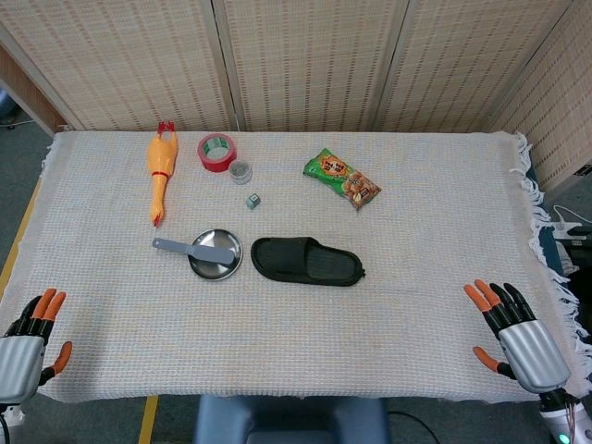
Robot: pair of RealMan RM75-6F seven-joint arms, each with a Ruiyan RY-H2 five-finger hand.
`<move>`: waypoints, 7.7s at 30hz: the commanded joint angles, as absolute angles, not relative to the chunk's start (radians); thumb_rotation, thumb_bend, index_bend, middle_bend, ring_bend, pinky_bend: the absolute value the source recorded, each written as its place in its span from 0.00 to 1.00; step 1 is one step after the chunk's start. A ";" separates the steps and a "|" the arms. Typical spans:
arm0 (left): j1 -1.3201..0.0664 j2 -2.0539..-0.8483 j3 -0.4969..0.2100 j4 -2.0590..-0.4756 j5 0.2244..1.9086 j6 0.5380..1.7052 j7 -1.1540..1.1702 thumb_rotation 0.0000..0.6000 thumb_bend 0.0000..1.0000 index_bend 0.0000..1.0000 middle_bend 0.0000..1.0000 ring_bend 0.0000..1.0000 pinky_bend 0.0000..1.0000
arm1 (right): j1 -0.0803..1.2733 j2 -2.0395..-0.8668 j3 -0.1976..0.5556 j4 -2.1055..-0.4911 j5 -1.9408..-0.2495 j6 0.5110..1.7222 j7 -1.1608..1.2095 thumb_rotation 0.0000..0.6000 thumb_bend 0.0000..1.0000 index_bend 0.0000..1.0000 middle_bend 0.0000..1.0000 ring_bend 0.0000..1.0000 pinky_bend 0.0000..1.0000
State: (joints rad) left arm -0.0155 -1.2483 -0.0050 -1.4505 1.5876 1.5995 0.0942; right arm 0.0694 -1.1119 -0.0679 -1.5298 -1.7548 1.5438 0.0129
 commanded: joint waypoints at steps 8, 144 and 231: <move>-0.043 -1.261 0.006 -1.443 1.626 1.574 0.084 1.00 0.41 0.00 0.00 0.08 0.34 | 0.070 -1.114 -0.064 -1.529 -1.742 1.536 0.010 1.00 0.13 0.00 0.00 0.00 0.00; -0.829 -1.685 -0.229 -1.281 1.208 0.989 0.589 1.00 0.47 0.57 0.70 0.77 1.00 | 0.722 -1.508 0.055 -1.287 -1.427 0.683 -0.328 1.00 0.51 0.00 0.00 0.00 0.00; -0.944 -1.848 -0.204 -0.878 1.322 0.900 0.193 1.00 0.40 0.51 0.66 0.77 1.00 | 0.762 -1.503 -0.024 -1.252 -1.316 0.696 -0.425 1.00 0.52 0.00 0.00 0.00 0.00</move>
